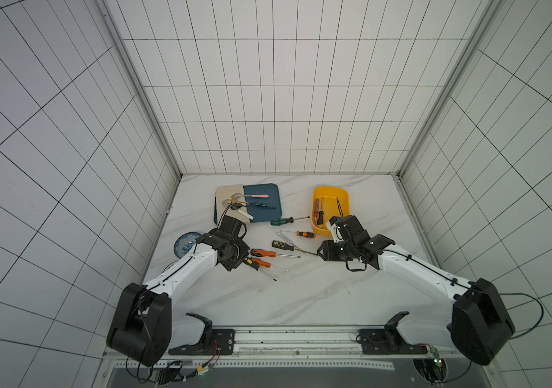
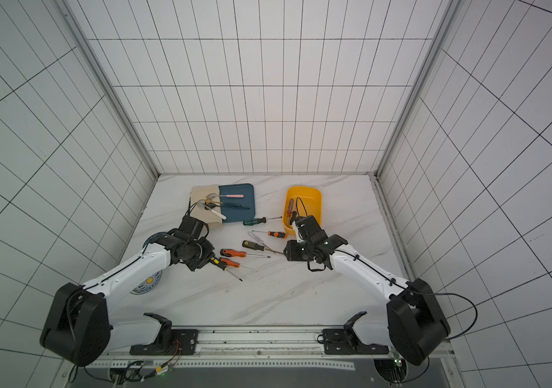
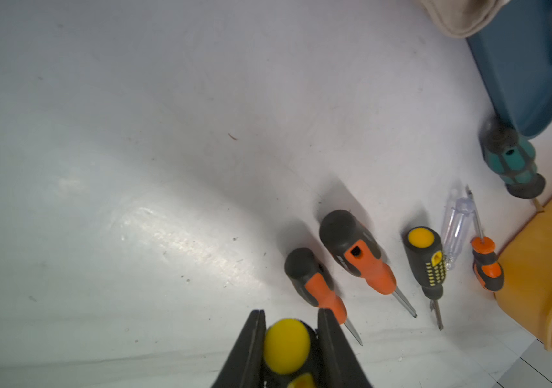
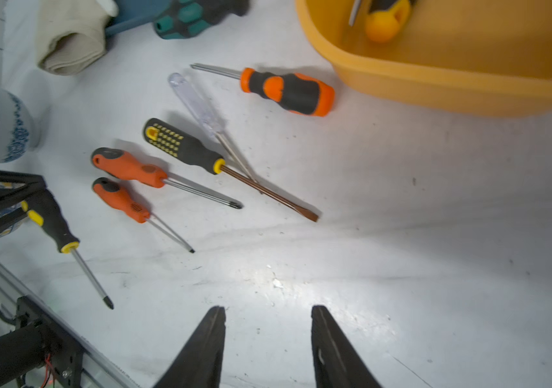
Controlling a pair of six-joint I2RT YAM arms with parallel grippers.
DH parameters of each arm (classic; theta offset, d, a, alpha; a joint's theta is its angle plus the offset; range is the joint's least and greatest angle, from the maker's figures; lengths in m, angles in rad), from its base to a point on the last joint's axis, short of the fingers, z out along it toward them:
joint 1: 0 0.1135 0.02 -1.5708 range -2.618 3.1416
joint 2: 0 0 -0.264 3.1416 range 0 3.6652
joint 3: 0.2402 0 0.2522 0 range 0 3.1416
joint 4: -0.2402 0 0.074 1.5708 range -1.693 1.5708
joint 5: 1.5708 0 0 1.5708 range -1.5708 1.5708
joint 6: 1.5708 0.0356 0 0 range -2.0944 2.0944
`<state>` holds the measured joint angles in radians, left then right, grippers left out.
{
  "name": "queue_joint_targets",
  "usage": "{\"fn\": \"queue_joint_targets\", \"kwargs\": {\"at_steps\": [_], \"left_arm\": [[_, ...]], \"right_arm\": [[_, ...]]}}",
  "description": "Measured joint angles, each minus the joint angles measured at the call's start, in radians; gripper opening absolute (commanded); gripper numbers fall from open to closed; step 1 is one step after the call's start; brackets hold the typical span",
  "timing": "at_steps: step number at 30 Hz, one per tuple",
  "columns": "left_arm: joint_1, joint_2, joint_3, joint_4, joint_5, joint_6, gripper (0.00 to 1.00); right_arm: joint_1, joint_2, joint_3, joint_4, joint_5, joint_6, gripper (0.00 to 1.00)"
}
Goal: Put the screwdriver on the desktop into the storage box
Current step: Pick up the screwdriver from the center of the board.
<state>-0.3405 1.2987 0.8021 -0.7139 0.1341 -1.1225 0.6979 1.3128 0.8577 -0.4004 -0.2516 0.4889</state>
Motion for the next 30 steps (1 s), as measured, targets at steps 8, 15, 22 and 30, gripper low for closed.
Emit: {"fn": "queue_joint_targets", "kwargs": {"at_steps": [8, 15, 22, 30], "left_arm": [[-0.063, 0.013, 0.081, 0.031, 0.045, 0.024, 0.00], [-0.122, 0.066, 0.168, 0.068, 0.077, 0.036, 0.00], [-0.175, 0.096, 0.209, 0.103, 0.117, 0.039, 0.00], [-0.189, 0.096, 0.210, 0.137, 0.155, 0.038, 0.00]], "right_arm": [[0.098, 0.097, 0.152, 0.018, -0.090, -0.100, 0.49], [0.152, 0.148, 0.219, 0.015, -0.167, -0.161, 0.49], [0.176, 0.197, 0.262, 0.013, -0.209, -0.190, 0.49], [0.192, 0.222, 0.271, 0.011, -0.233, -0.195, 0.47]]}}
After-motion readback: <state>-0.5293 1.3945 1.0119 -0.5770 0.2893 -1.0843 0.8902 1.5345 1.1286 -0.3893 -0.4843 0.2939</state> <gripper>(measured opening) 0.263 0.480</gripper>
